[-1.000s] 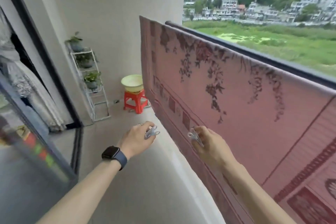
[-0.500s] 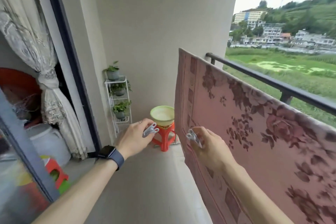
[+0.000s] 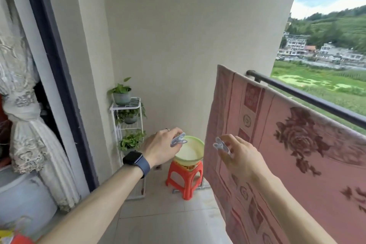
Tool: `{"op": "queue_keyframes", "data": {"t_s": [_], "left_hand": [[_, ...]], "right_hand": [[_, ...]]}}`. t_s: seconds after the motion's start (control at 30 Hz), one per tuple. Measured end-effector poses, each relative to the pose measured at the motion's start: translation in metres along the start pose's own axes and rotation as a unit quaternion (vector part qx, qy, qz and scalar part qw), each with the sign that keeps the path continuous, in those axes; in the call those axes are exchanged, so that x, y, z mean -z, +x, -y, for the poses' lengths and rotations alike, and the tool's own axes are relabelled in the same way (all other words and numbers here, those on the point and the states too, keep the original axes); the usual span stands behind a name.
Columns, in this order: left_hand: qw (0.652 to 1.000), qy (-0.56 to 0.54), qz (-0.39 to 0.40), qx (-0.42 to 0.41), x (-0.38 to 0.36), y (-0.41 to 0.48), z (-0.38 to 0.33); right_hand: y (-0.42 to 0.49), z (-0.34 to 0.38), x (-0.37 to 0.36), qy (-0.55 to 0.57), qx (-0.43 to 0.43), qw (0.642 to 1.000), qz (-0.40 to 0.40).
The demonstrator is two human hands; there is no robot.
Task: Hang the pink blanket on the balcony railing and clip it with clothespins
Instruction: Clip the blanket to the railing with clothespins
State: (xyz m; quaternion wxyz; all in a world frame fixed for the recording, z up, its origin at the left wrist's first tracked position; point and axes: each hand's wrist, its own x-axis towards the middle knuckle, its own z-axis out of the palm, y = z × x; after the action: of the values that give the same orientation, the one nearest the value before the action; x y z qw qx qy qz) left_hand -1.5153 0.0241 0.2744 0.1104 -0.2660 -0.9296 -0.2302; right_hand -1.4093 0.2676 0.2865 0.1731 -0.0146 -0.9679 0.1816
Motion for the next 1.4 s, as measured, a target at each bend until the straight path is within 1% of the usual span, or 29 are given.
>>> {"op": "queue_keyframes", "data": {"t_s": [0.1,0.23,0.33,0.5,0.6,0.67,0.8,0.87,1.0,1.13,1.23,1.33,1.4], "left_hand": [[1.0,-0.003,0.015,-0.009,-0.003,0.065,0.033],[0.999,0.005,0.021,-0.025,-0.029,0.143,0.075],[0.999,-0.007,0.035,-0.03,-0.056,0.2,0.102],[0.999,-0.02,0.034,-0.021,-0.093,0.316,0.142],[0.998,-0.051,0.039,-0.009,-0.11,0.388,0.159],[0.995,-0.091,0.046,-0.006,-0.12,0.432,0.167],[0.988,-0.142,0.058,-0.021,-0.147,0.513,0.17],[0.981,-0.187,0.056,-0.014,-0.162,0.556,0.17],[0.951,-0.298,0.076,-0.024,-0.19,0.641,0.159],[0.882,-0.454,0.124,-0.015,-0.219,0.716,0.14],[0.841,-0.508,0.186,-0.022,-0.238,0.762,0.13],[0.798,-0.551,0.239,-0.049,-0.255,0.799,0.125],[0.755,-0.578,0.297,-0.085,-0.264,0.817,0.12]], "right_hand": [[0.06,-0.002,-0.019,-0.011,-0.012,1.0,0.003],[0.136,-0.015,-0.052,0.001,-0.033,0.999,0.004],[0.188,-0.034,-0.081,0.022,-0.038,0.999,0.001],[0.294,-0.073,-0.125,0.057,-0.04,0.998,-0.01],[0.357,-0.094,-0.143,0.078,-0.042,0.996,-0.017],[0.398,-0.103,-0.15,0.089,-0.048,0.995,-0.017],[0.465,-0.122,-0.154,0.099,-0.056,0.993,-0.033],[0.495,-0.131,-0.148,0.094,-0.06,0.992,-0.051],[0.547,-0.147,-0.122,0.045,-0.083,0.99,-0.109],[0.597,-0.155,-0.091,-0.021,-0.095,0.976,-0.193],[0.639,-0.164,-0.076,-0.061,-0.136,0.958,-0.244],[0.672,-0.173,-0.068,-0.105,-0.16,0.948,-0.253],[0.687,-0.178,-0.065,-0.153,-0.172,0.941,-0.247]]}}
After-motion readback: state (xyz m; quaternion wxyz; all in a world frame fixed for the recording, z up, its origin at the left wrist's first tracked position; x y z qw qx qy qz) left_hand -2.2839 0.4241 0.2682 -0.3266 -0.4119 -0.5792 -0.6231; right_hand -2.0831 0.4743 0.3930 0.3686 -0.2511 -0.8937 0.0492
